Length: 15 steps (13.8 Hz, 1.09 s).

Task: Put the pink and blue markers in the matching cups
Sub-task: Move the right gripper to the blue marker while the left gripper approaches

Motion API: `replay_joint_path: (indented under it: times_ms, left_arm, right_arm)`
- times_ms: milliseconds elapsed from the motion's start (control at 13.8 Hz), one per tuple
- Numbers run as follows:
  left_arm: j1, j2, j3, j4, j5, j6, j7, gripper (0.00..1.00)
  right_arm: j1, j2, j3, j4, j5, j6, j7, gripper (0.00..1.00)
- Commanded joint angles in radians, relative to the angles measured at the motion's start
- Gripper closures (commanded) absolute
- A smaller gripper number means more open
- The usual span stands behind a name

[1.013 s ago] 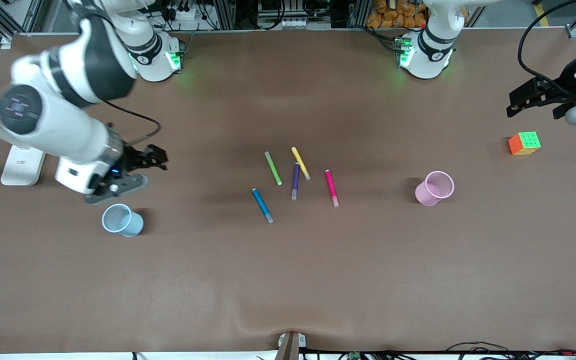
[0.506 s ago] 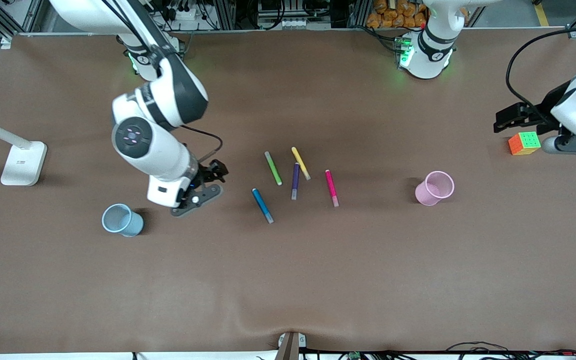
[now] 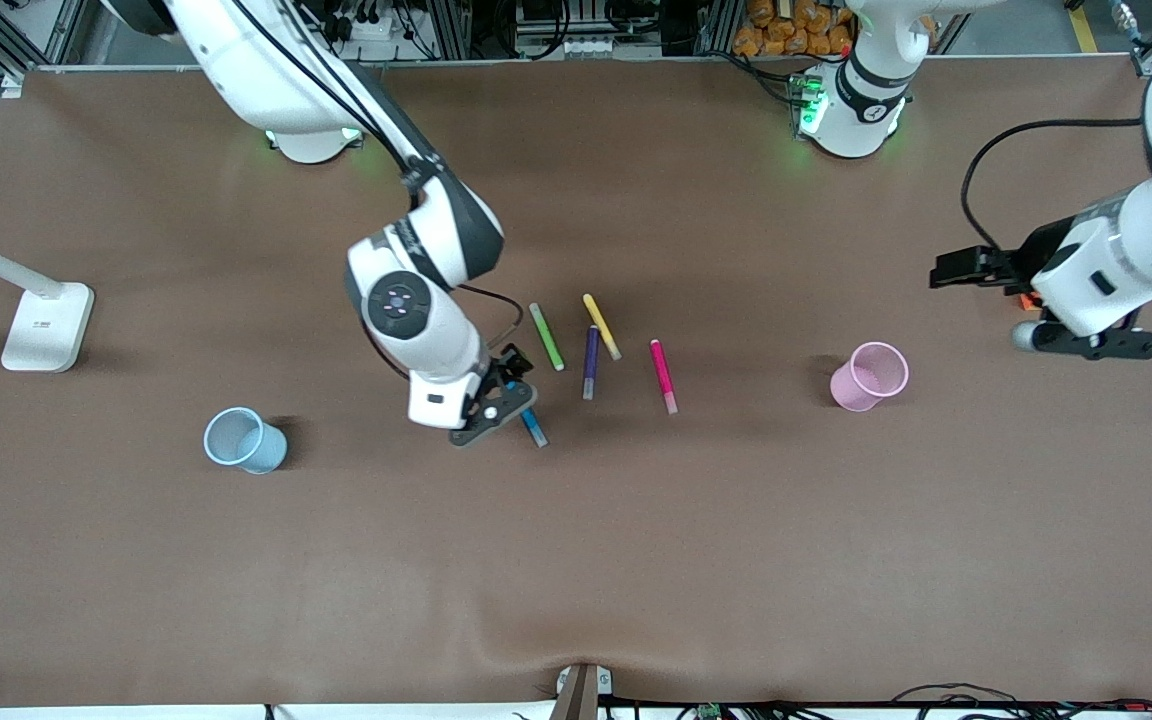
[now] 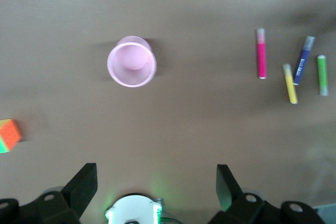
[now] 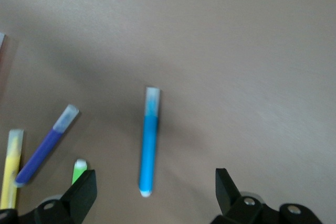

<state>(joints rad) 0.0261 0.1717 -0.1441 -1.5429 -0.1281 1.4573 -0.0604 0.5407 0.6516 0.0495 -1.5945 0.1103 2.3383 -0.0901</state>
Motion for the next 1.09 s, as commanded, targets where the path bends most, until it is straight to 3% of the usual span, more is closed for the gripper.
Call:
replay_joint_path:
  times_ms: [0,506,1013]
  left_arm:
    - [-0.038,0.035,0.001,0.021,-0.027,-0.021,-0.05,0.0]
    - [-0.116,0.227,0.001,0.041,-0.03,0.017,-0.078,0.0]
    - [-0.147,0.35,0.001,0.046,-0.087,0.118,-0.081,0.0]
  right_arm:
    - [0.013,0.065,-0.011,0.053,-0.004,0.036,0.006,0.0]
    - [0.025,0.138,-0.014,0.053,-0.018,0.127,0.015,0.02]
    - [0.044,0.164,-0.019,0.059,-0.026,0.154,0.07,0.27]
